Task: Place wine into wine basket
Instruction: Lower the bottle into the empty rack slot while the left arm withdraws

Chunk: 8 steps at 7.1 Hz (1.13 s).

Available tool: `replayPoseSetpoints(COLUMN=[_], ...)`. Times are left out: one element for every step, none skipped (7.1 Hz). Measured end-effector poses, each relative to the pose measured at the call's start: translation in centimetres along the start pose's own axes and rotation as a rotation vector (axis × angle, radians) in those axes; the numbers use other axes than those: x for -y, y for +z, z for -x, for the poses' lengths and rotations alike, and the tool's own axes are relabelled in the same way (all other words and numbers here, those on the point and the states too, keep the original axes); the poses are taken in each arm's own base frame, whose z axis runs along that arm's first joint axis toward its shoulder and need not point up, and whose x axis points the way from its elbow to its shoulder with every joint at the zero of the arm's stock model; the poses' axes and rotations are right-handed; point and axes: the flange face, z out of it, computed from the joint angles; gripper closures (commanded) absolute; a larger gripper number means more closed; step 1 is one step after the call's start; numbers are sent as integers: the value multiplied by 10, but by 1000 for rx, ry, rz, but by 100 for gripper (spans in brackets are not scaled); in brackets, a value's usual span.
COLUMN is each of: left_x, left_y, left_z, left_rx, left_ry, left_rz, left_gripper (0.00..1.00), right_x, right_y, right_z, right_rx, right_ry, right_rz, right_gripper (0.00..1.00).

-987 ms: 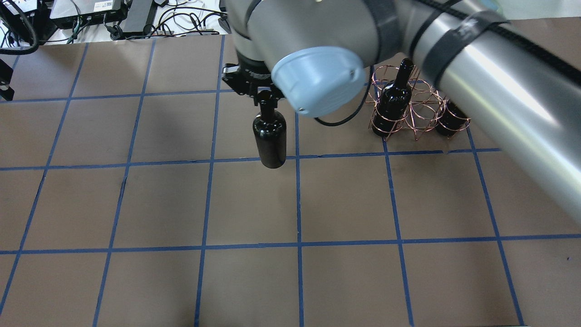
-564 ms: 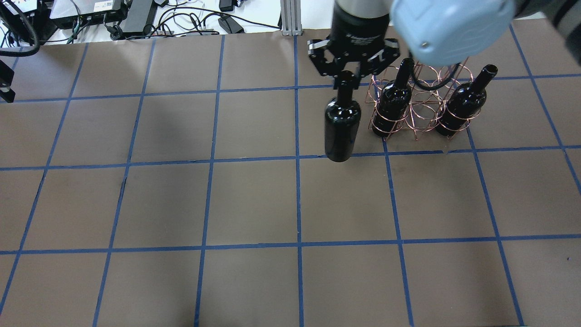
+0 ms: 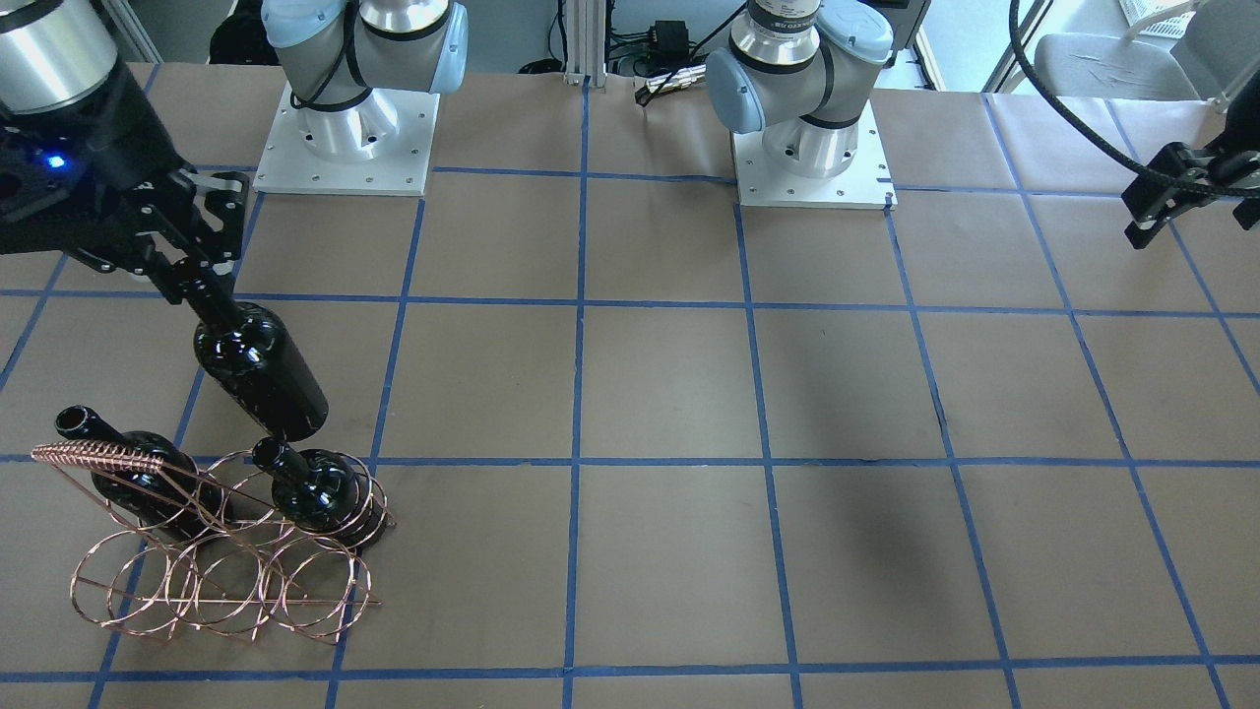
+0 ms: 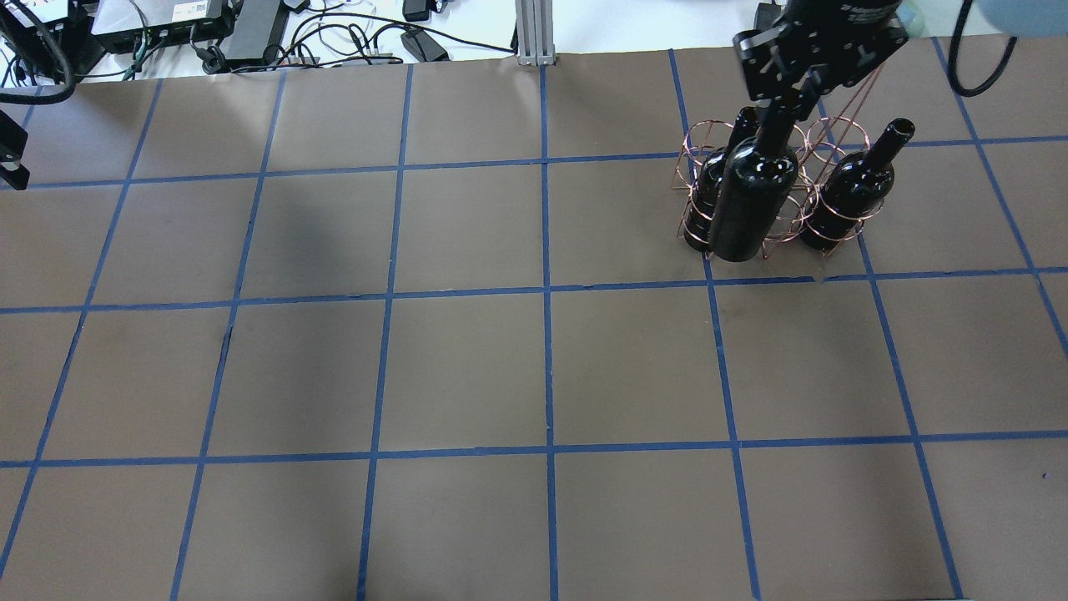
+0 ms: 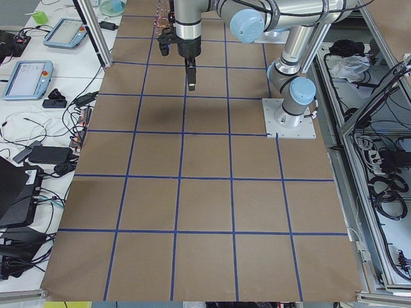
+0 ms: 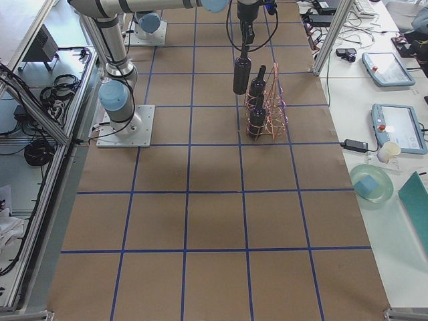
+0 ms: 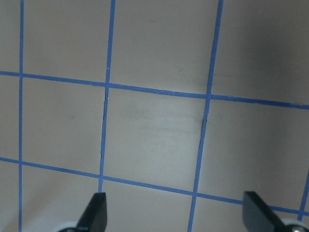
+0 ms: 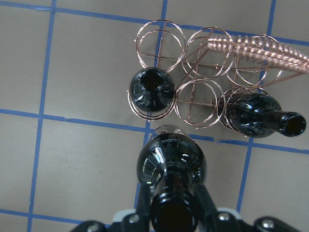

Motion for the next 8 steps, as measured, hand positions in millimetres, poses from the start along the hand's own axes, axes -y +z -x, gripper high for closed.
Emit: replayPoseSetpoints(left_x=[-2, -2, 0, 0, 0, -2, -7, -13], left_y=[-1, 0, 2, 2, 0, -6, -13, -19], left_z=[-1, -5, -15, -31, -55, -88, -123, -158], left_rx=[-5, -29, -70, -100, -118, -133, -150, -164], left_ry=[-10, -13, -8, -2, -7, -15, -19, -21], left_rz=[4, 2, -4, -6, -9, -15, -24, -29], left_gripper=[0, 0, 0, 0, 0, 0, 0, 0], right_x=[1, 4, 8, 14, 19, 25, 29, 34], right_y=[0, 0, 0, 0, 3, 8, 12, 17], right_z=[-21, -33, -40, -44, -48, -52, -54, -56], right_rx=[9, 25, 34, 32, 28, 30, 36, 39], right_ry=[-17, -18, -15, -17, -26, -33, -37, -46], right_rz=[-8, -24, -47, -70, -87, -96, -103, -108], right_gripper=[77, 77, 77, 77, 77, 77, 78, 78])
